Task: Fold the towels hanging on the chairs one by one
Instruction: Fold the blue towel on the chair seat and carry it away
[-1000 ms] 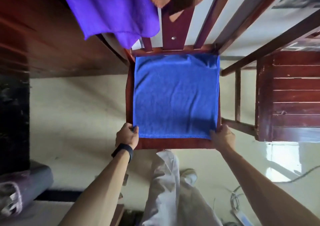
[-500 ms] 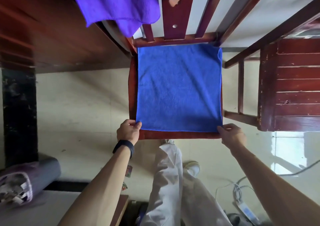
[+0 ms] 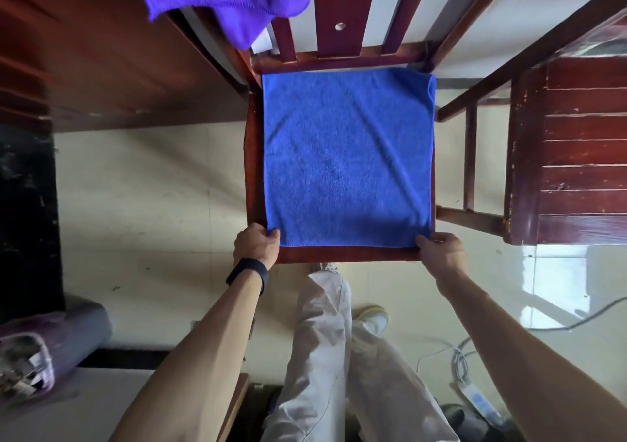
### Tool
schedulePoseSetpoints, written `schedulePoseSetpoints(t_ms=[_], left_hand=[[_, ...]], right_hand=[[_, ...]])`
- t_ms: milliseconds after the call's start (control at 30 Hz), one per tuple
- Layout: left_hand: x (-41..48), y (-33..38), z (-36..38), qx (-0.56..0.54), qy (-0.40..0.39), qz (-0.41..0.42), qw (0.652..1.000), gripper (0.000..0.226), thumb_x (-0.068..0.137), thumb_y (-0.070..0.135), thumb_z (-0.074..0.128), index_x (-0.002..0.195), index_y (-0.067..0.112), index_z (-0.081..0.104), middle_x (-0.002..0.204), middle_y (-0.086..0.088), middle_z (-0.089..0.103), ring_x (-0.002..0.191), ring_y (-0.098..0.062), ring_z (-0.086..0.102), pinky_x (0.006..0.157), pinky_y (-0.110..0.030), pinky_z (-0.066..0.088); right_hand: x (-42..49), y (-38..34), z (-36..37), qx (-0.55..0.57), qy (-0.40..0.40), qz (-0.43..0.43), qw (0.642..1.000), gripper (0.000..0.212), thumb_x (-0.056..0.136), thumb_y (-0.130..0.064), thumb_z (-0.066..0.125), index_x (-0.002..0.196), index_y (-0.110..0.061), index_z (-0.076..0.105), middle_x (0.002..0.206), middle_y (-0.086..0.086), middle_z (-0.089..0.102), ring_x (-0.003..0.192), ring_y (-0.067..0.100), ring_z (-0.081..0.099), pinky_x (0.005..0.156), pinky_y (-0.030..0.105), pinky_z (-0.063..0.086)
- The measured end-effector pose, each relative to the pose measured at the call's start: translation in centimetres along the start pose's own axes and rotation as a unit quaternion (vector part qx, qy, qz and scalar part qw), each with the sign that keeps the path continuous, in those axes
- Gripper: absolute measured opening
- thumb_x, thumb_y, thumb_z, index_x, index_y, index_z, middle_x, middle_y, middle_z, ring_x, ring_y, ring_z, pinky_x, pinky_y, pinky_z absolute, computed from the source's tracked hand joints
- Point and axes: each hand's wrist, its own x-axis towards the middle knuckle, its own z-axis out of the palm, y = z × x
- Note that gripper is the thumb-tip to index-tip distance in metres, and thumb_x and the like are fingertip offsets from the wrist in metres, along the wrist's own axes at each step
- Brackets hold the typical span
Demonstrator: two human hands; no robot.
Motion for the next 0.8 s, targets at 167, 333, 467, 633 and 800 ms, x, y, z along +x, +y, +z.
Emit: schedulePoseSetpoints(t_ms=[167, 333, 467, 633, 800], left_hand=[[-0.6, -0.3, -0.9, -0.200, -0.032, -0.030, 0.979, 0.020, 0.090, 0.033, 0.065, 0.085, 0.016, 0.056, 0.082, 0.000, 0.070, 0.072, -0.021, 0.070, 0.075, -0.040, 0.058], [-4.2, -0.3, -5.1, -0.352, -0.044, -0.055, 0.933, 0.027, 0.085, 0.024, 0.077, 0.094, 0.012, 0.055, 0.074, -0.006, 0.064, 0.048, -0.012, 0.048, 0.059, -0.027, 0.048], [-9.2, 1.0, -9.5, -0.379, -0.040, -0.050, 0.923, 0.027, 0.081, 0.031, 0.079, 0.094, 0.023, 0.057, 0.084, -0.011, 0.066, 0.043, -0.010, 0.048, 0.062, -0.030, 0.049], [-17.1, 4.1, -15.5, -0.432, -0.080, 0.005, 0.898, 0.012, 0.092, 0.014, 0.067, 0.088, 0.025, 0.064, 0.076, -0.008, 0.059, 0.043, -0.010, 0.045, 0.048, -0.024, 0.043], [-23.6, 4.8, -19.6, -0.352, -0.155, 0.062, 0.921, 0.012, 0.094, 0.015, 0.064, 0.097, 0.022, 0.073, 0.077, -0.003, 0.060, 0.046, -0.008, 0.048, 0.055, -0.022, 0.047]], right_hand=[[-0.3, -0.1, -1.2, 0.119, -0.043, 0.004, 0.992, 0.017, 0.088, -0.022, 0.063, 0.103, -0.014, 0.064, 0.084, 0.007, 0.070, 0.079, 0.027, 0.067, 0.083, 0.044, 0.059], [-3.3, -0.9, -5.7, 0.267, -0.096, 0.021, 0.959, 0.020, 0.093, -0.016, 0.069, 0.090, 0.002, 0.062, 0.072, 0.011, 0.062, 0.064, 0.019, 0.057, 0.069, 0.027, 0.051], [-8.0, -1.4, -10.8, 0.319, -0.112, 0.014, 0.941, 0.019, 0.093, -0.016, 0.069, 0.086, 0.000, 0.062, 0.068, 0.008, 0.056, 0.055, 0.014, 0.051, 0.054, 0.019, 0.047], [-15.2, -2.2, -18.5, 0.380, -0.099, -0.045, 0.919, 0.006, 0.095, -0.001, 0.060, 0.097, -0.007, 0.061, 0.082, 0.010, 0.063, 0.057, 0.009, 0.063, 0.055, 0.016, 0.056], [-20.8, -0.3, -25.1, 0.324, -0.059, -0.127, 0.936, 0.035, 0.088, 0.013, 0.047, 0.081, -0.013, 0.070, 0.086, 0.012, 0.067, 0.074, 0.019, 0.062, 0.061, 0.016, 0.057]])
